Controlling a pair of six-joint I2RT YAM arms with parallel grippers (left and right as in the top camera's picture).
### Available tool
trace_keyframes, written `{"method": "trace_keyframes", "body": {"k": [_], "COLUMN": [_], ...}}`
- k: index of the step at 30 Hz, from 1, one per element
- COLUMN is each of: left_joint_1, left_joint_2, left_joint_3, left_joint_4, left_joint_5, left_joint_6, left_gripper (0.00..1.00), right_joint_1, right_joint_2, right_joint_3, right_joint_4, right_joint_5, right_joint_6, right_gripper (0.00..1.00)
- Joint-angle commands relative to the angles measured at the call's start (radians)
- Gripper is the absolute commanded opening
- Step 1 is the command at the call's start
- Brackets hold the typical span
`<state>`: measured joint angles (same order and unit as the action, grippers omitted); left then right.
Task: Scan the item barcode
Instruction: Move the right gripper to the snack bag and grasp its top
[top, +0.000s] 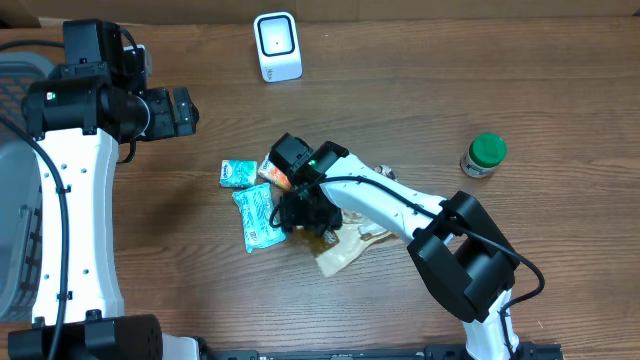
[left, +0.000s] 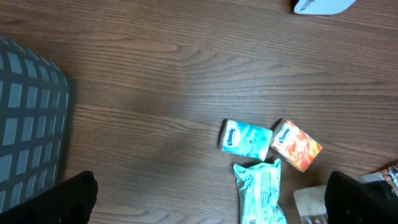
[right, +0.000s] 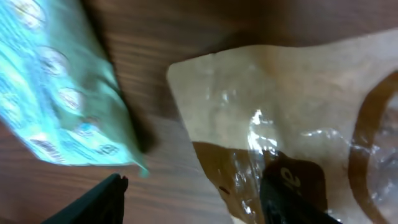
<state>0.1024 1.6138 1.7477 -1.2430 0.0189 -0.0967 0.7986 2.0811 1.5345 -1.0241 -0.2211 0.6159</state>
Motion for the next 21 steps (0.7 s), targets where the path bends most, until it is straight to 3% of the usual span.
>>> {"method": "trace_keyframes", "body": {"k": [1, 9, 14, 21], "left_joint_1": [-0.005, -0.005, -0.006, -0.082], "left_joint_2": [-0.011, -0.01, 0.0, 0.063], "left_joint_3": [0.022, 0.022, 0.022, 0.021], "left_joint_4": [0.006, 0.006, 0.007, 0.021], "left_joint_5": [0.008, 0.117, 0.195, 0.237], "left_joint_6": [0.003, 0.003, 0.004, 0.047], "left_gripper": [1.0, 0.99, 0.99, 0.74], "right_joint_1": [-0.002, -0.065, -0.117, -0.28], "right_joint_2": [0.006, -0.019, -0.152, -0.298], "right_joint_3": [-0.004, -0.001, 0.0, -0.001], "right_joint_4": [-0.055, -0.166, -0.161, -0.29], "right_joint_5": [0.041, 0.116, 0.118, 0.29], "right_joint_6": [-0.05, -0.153, -0.149, 0.022], "right_gripper": [0.69, 0.73, 0.74, 0.72]}}
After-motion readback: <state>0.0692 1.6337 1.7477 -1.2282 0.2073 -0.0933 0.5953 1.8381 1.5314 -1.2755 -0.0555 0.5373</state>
